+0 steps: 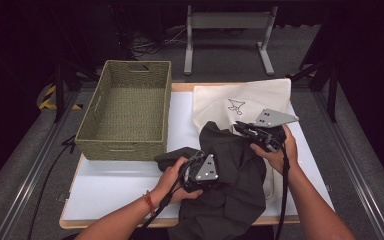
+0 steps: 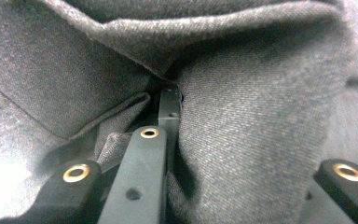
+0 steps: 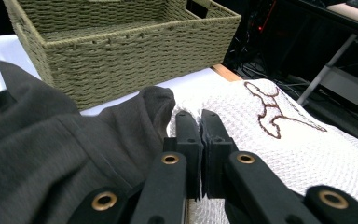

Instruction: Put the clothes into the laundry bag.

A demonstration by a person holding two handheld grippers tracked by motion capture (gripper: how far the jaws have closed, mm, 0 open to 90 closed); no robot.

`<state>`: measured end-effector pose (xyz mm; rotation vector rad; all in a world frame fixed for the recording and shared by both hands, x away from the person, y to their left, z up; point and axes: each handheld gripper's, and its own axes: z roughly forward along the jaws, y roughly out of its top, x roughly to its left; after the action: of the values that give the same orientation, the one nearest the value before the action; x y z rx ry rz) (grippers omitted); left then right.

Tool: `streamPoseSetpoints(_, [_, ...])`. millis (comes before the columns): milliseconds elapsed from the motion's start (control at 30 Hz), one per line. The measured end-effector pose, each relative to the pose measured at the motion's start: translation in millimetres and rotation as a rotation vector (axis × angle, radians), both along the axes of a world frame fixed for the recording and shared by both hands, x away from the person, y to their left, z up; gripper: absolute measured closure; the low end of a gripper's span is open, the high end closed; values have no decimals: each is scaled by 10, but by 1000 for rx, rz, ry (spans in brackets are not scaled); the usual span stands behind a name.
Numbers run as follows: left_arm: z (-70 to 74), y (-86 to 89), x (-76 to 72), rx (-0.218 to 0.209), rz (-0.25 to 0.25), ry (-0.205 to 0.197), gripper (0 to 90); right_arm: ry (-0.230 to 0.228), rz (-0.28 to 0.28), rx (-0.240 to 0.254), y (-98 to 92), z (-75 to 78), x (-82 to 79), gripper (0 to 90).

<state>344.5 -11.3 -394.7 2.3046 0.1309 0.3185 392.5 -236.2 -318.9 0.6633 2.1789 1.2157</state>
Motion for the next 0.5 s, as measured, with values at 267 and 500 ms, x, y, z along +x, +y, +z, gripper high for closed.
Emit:
streamPoseSetpoints(267, [-61, -406, 279, 127, 274, -39, 792, 11, 22, 13, 20, 12, -27, 886])
streamPoseSetpoints(500, [-86, -452, 505, 99, 320, -5, 791, 18, 14, 4, -11, -22, -29, 886])
